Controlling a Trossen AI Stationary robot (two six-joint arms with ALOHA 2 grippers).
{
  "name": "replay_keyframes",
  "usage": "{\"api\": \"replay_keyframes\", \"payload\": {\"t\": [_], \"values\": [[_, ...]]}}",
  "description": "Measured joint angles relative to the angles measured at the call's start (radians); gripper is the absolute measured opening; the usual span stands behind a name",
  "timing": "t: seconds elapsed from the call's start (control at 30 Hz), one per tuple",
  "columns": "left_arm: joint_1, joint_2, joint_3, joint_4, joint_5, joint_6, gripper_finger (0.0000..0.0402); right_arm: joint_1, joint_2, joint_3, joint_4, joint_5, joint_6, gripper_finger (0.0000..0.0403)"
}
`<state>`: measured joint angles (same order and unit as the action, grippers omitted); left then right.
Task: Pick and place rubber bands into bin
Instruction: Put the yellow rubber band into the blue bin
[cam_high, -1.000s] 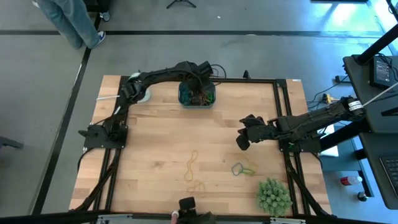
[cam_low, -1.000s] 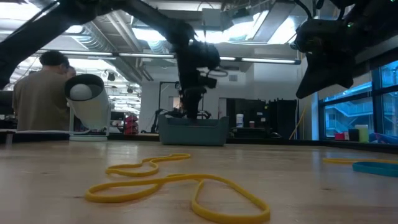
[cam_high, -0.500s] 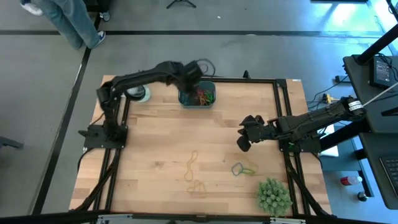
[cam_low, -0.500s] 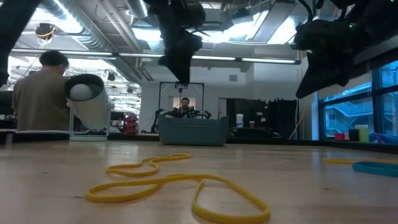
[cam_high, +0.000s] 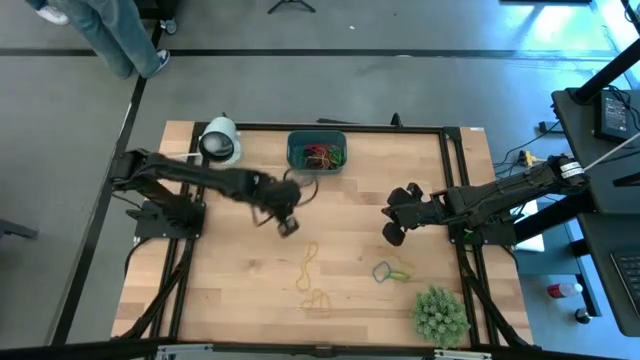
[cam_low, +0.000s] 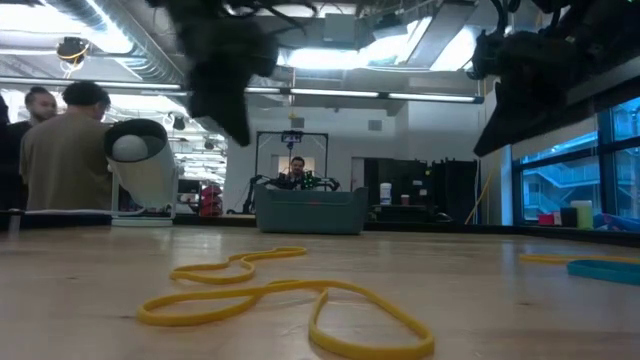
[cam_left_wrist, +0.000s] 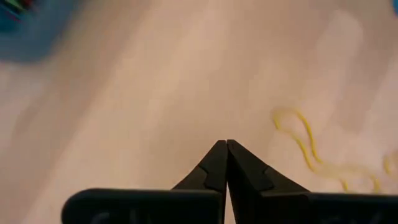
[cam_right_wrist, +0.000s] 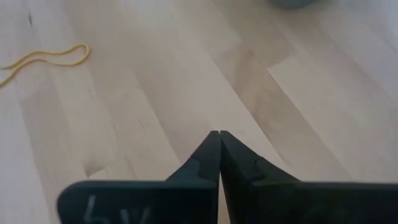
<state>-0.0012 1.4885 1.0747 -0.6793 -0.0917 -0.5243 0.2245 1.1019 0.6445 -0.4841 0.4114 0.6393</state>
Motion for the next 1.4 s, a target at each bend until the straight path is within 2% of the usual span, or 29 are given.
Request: {"api": "replay_keyframes", "payload": {"t": [0.17, 0.33, 0.47, 0.67, 0.77, 0.87, 1.03, 1.23, 1.4], "values": [[-0.137, -0.096, -0.149, 0.093, -0.086, -0.06, 0.0002, 0.0, 0.0, 0.016, -0.005, -0.031, 0.005, 0.0011], [-0.199, -0.206, -0.281, 0.183, -0.121, -0.047, 0.0002, 0.012, 0.037, 0.109, -0.115, -0.069, 0.063, 0.0004], [-0.2, -0.303, -0.373, 0.217, -0.108, -0.038, 0.0002, 0.023, 0.139, 0.236, -0.253, -0.084, 0.128, 0.0002], [-0.199, -0.46, -0.473, 0.217, -0.1, 0.041, 0.0002, 0.024, 0.364, 0.455, -0.547, -0.251, 0.275, 0.0002], [-0.199, -0.531, -0.506, 0.197, -0.101, 0.086, 0.0002, 0.024, 0.467, 0.518, -0.659, -0.344, 0.358, 0.0003], [-0.192, -0.593, -0.54, 0.198, -0.104, 0.115, 0.0002, 0.028, 0.54, 0.528, -0.65, -0.429, 0.384, 0.001], [-0.168, -0.683, -0.582, 0.152, -0.089, 0.136, 0.0002, 0.042, 0.644, 0.528, -0.644, -0.512, 0.408, 0.0039], [-0.147, -0.762, -0.618, 0.138, -0.026, 0.171, 0.0002, 0.056, 0.707, 0.525, -0.629, -0.543, 0.4, 0.0089], [-0.145, -0.799, -0.627, 0.12, -0.01, 0.185, 0.0002, 0.059, 0.712, 0.458, -0.574, -0.553, 0.405, 0.0123]]}}
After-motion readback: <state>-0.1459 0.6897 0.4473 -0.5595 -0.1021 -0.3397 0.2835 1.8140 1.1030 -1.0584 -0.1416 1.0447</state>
